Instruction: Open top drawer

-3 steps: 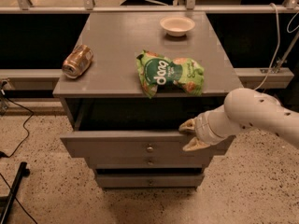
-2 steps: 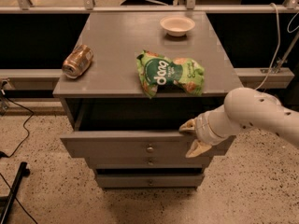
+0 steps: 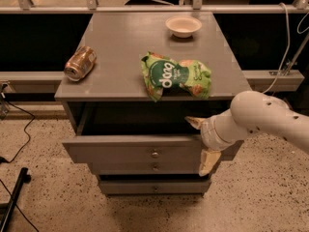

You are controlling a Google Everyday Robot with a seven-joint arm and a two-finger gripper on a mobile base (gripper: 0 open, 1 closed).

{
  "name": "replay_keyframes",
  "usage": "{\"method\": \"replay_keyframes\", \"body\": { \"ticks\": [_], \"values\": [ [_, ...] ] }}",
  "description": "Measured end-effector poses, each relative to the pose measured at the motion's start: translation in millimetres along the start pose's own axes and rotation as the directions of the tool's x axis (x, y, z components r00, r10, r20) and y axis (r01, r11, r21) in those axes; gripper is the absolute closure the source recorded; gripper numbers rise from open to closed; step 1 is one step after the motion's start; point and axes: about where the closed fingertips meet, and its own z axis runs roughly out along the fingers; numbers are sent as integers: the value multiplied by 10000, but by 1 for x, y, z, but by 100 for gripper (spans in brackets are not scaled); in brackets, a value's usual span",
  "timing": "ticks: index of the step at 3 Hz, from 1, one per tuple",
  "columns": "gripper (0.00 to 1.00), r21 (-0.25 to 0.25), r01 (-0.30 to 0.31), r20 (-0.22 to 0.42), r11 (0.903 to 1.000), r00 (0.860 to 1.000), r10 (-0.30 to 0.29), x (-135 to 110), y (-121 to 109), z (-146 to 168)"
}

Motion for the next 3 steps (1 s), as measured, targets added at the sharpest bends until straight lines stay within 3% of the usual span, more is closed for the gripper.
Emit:
{"method": "replay_keyframes", "body": {
  "ticks": [1, 2, 3],
  "values": [
    [0, 0, 0, 0, 10000, 10000, 0, 0, 0, 0],
    [0, -193, -372, -135, 9991, 9992, 369, 11, 1, 3],
    [18, -661, -1158, 73, 9911, 9932, 1166, 19, 10, -4]
  ]
}}
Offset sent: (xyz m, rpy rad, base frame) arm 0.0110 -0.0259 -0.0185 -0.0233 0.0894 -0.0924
